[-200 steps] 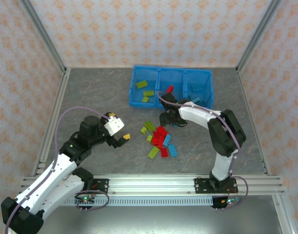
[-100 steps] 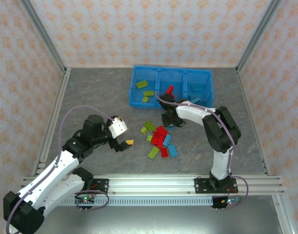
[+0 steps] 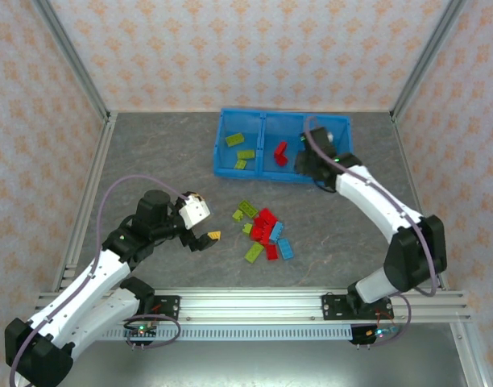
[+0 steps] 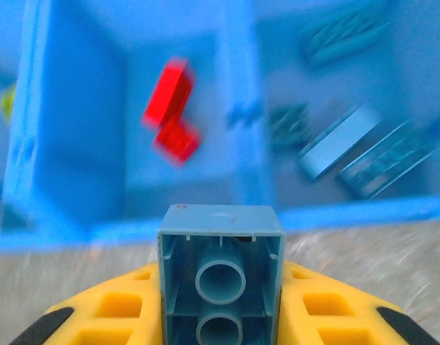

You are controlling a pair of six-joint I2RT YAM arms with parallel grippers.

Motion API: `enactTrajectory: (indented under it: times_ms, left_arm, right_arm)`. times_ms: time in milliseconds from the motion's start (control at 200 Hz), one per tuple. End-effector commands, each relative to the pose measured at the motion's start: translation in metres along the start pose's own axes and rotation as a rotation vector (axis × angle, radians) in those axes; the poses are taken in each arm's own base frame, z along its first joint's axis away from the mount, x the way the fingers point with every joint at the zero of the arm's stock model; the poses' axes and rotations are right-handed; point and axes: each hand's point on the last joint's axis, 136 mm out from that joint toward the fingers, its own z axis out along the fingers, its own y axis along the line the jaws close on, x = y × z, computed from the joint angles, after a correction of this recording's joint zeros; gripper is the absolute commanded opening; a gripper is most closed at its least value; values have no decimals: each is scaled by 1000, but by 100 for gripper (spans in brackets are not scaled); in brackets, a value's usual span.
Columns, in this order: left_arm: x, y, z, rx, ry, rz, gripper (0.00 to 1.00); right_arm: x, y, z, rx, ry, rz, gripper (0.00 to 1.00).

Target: Sort the legos into containers by color

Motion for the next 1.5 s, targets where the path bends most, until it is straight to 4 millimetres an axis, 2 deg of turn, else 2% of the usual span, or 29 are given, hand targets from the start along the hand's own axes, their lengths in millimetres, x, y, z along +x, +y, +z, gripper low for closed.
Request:
enactTrajectory:
  times_ms: [0,160,250,345,420,505,571,631,671,776,831,891,976,1076,1236,1366,1496]
  left_arm:
    - [-13,13,-2,-67,-40,-1,100]
    - [-13,29,-2,-153,-33,-48,100]
    - [-12,36,-3,-189,-28,-65,100]
    - [-10,38,-4,-208,-25,-75,100]
    - [-10,39,-3,-212,-28,-78,100]
    - [-9,41,-3,-224,-25,-86,100]
    - [-9,44,-2,-235,-20,-113,100]
    - [-11,50,-1,-257,-21,-178,100]
    - [-13,58,-1,-283,-27,-258,99]
    - [-18,75,2,-329,40,-516,91]
    - [-16,87,3,-382,118,-667,89]
    - [-10,91,10,-404,212,-790,88]
    - [-9,84,29,-378,277,-871,85]
    - [-12,58,61,-263,325,-841,84]
    - [12,23,102,-167,500,-799,79]
    - [29,14,127,-157,537,-775,75]
    - [44,16,141,-183,579,-738,68]
  right_arm:
    - [-45,-35,20,83,-93,120,32]
    - [-63,-59,76,151,-3,163,32]
    - [-68,-64,97,158,5,185,34]
    - [-76,-62,109,154,15,185,43]
    - [-81,-62,106,165,19,181,51]
    - [-89,-60,92,159,-9,186,58]
    - [-93,-59,78,150,-26,197,58]
    - [-98,-54,58,108,-49,218,58]
    - [-99,-48,44,64,-65,230,58]
    - [-96,-24,8,-88,-68,241,59]
    - [-87,-9,-8,-160,-37,222,62]
    - [-72,9,-24,-227,13,171,65]
    - [-42,34,-42,-304,108,69,69]
    - [-10,51,-55,-383,236,-19,72]
    - [24,65,-73,-484,412,-102,78]
    - [49,76,-82,-546,523,-159,85]
    - [59,79,-81,-530,537,-195,88]
